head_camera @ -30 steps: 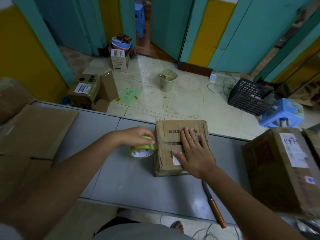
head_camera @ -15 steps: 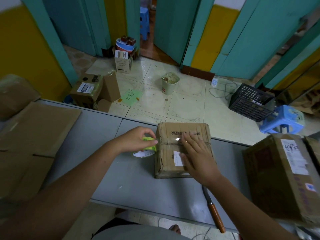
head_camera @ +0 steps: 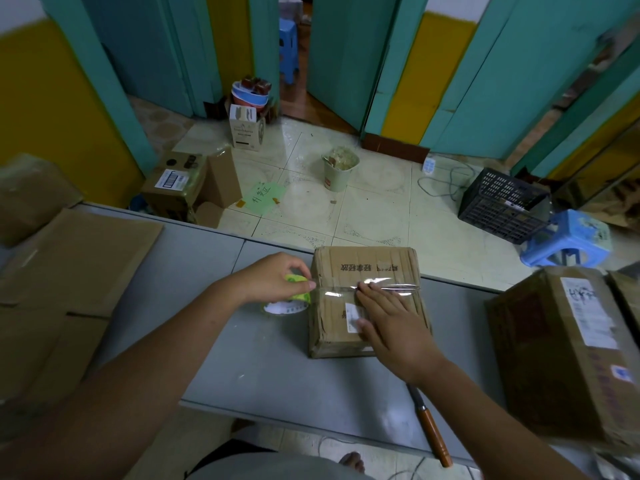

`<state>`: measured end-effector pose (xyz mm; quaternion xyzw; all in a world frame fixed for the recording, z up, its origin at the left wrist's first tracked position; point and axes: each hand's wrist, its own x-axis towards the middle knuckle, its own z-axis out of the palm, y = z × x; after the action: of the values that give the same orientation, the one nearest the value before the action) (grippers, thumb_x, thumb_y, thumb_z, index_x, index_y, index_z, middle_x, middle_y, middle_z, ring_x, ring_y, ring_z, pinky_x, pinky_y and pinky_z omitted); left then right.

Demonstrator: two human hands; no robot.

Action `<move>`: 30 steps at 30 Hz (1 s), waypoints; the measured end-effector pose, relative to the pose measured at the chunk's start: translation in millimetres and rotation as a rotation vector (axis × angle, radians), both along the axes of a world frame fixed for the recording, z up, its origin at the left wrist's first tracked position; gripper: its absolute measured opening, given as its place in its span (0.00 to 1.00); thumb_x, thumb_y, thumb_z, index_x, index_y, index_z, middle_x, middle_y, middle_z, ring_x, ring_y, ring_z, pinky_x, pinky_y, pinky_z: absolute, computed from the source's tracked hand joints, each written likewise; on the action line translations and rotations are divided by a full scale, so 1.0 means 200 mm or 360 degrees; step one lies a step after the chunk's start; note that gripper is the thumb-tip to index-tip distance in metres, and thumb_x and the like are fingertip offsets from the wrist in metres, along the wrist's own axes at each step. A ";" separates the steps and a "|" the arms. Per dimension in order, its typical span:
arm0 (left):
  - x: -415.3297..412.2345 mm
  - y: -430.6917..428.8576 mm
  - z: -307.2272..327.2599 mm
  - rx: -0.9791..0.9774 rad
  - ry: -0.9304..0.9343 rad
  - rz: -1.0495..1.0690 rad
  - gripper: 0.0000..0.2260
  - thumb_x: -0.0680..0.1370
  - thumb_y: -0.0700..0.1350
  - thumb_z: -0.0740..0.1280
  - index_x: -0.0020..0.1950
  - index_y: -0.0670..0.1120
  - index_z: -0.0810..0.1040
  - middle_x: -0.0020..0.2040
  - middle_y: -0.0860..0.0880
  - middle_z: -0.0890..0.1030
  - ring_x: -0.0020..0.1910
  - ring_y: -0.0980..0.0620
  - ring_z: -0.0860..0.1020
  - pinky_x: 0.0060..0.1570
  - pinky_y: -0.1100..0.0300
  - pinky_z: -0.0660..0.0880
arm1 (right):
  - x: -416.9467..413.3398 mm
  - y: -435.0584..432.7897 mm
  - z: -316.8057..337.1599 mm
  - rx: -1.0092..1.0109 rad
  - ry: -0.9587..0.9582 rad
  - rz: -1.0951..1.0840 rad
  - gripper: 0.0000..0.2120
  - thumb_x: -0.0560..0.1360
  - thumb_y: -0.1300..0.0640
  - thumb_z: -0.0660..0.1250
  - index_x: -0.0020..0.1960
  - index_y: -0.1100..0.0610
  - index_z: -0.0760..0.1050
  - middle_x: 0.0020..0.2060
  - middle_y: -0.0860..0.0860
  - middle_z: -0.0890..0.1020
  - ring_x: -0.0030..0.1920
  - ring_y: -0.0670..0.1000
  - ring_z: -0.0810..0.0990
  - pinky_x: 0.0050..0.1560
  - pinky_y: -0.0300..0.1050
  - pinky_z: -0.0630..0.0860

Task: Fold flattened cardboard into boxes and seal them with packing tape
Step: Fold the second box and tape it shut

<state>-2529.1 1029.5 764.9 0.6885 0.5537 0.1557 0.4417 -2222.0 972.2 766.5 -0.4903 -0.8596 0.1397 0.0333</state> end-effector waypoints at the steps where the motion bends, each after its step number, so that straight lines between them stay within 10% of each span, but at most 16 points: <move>1: 0.00 0.00 0.00 0.0001 0.0010 -0.0014 0.09 0.79 0.59 0.74 0.55 0.57 0.85 0.53 0.59 0.86 0.54 0.60 0.83 0.61 0.52 0.80 | 0.00 0.01 0.01 0.0058 0.0035 -0.0022 0.29 0.86 0.39 0.47 0.82 0.50 0.61 0.81 0.45 0.63 0.82 0.46 0.57 0.82 0.51 0.54; 6: -0.07 0.01 -0.01 -0.0113 -0.0028 -0.0055 0.10 0.82 0.57 0.72 0.60 0.55 0.85 0.54 0.56 0.87 0.54 0.59 0.84 0.58 0.55 0.81 | -0.03 0.04 0.00 0.0206 0.0022 -0.0041 0.26 0.86 0.40 0.52 0.79 0.51 0.67 0.72 0.46 0.73 0.72 0.49 0.69 0.77 0.51 0.61; 13: -0.05 0.02 -0.07 -0.0099 -0.0026 -0.0008 0.20 0.81 0.57 0.72 0.40 0.40 0.83 0.31 0.48 0.77 0.32 0.52 0.75 0.37 0.54 0.69 | 0.01 0.05 -0.06 0.0241 -0.0098 0.0082 0.37 0.83 0.29 0.51 0.82 0.53 0.62 0.75 0.48 0.68 0.75 0.51 0.66 0.80 0.57 0.58; 19: -0.06 0.07 -0.12 -0.0201 0.0273 -0.0047 0.24 0.77 0.63 0.73 0.31 0.47 0.80 0.24 0.54 0.74 0.23 0.57 0.71 0.34 0.59 0.68 | 0.02 0.05 -0.07 0.0275 -0.0106 0.0084 0.37 0.83 0.30 0.51 0.82 0.52 0.63 0.74 0.47 0.69 0.76 0.50 0.66 0.82 0.57 0.54; 30: -0.04 0.04 -0.14 -0.0033 0.0470 0.0103 0.27 0.65 0.78 0.67 0.41 0.55 0.84 0.40 0.56 0.84 0.40 0.56 0.83 0.44 0.54 0.80 | 0.03 0.06 -0.09 0.0309 -0.0061 0.0104 0.54 0.70 0.17 0.57 0.82 0.53 0.62 0.74 0.48 0.69 0.76 0.51 0.65 0.82 0.62 0.54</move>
<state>-2536.7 1038.0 737.0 0.6811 0.6361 0.0611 0.3574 -2216.9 983.4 749.0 -0.4591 -0.8851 0.0473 0.0596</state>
